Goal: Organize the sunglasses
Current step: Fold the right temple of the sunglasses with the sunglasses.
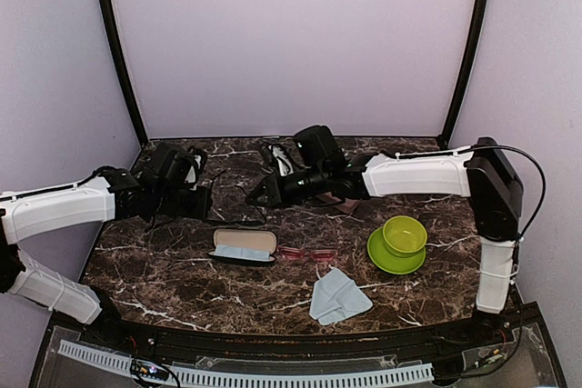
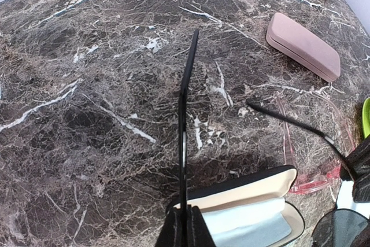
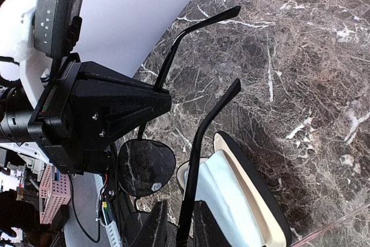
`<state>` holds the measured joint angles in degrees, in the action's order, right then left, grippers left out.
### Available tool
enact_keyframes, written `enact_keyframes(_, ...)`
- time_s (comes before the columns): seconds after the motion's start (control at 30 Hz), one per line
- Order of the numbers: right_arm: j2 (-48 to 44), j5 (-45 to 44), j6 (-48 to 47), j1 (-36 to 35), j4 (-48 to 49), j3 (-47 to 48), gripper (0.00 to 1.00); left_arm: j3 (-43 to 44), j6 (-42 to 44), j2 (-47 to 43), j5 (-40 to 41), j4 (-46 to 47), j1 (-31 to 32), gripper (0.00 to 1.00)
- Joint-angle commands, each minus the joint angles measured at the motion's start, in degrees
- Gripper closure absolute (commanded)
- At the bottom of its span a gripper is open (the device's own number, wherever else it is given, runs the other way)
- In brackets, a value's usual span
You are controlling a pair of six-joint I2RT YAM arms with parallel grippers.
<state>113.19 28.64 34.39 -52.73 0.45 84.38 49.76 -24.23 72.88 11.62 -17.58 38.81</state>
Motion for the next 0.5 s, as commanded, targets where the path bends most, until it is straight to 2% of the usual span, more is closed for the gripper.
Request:
enact_keyframes(0.0,1.45,1.14,-1.02,-1.16,-0.1,2.75,0.85,-0.38,-0.44,-0.28,0.19,1.07,0.23,1.0)
enact_keyframes(0.2,2.45,1.66,-2.99,-2.32,-3.28,4.83,0.85,-0.69,0.15,0.13,0.28,1.35,0.23,1.0)
enact_keyframes(0.47,3.13,2.08,-4.67,-2.91,-6.05,5.97,0.74,-1.85,1.33,0.29,0.76,2.19,0.34,1.0)
